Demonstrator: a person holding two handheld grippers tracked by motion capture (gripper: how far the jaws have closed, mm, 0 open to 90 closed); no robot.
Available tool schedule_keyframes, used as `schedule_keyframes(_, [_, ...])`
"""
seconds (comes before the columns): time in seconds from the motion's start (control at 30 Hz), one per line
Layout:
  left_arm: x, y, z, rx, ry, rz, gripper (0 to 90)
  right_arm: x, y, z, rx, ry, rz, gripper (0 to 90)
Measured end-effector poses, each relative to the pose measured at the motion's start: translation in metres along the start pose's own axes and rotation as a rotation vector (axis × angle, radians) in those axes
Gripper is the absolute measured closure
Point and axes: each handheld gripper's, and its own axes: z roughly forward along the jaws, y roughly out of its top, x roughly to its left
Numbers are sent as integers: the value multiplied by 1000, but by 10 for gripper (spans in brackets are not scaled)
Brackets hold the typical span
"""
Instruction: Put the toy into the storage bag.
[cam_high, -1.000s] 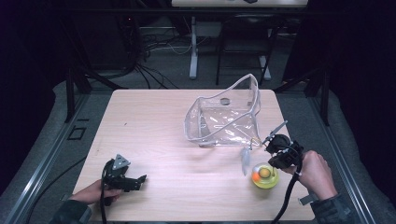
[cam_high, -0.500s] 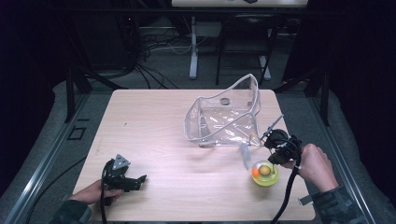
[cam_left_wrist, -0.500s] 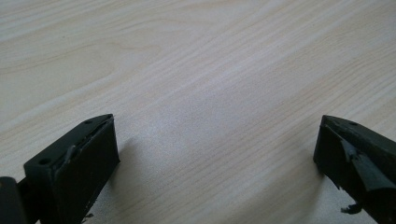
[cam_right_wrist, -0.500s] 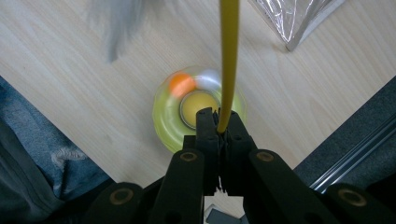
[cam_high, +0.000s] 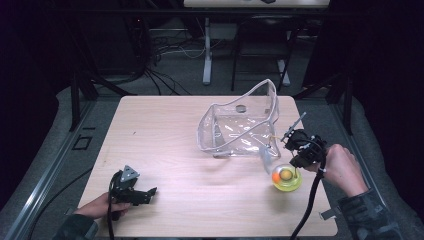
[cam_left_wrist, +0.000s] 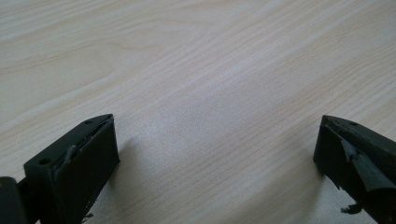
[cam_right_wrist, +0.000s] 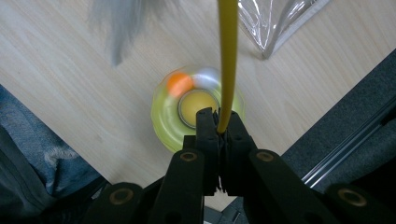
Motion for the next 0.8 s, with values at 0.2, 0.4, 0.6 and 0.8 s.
schedule_keyframes(0.2, [0,0,0,1,0,0,0,-3,4,-8,0,-9,-3,878])
schedule_keyframes(0.4, [0,0,0,0,0,0,0,-8,7,-16,-4,-23,-2,878])
schedule_keyframes(0.6, [0,0,0,0,0,0,0,-14,10,-23,1,-33,-5,878])
schedule_keyframes(0.8, [0,0,0,0,0,0,0,-18,13,-31,5,-54,-4,878])
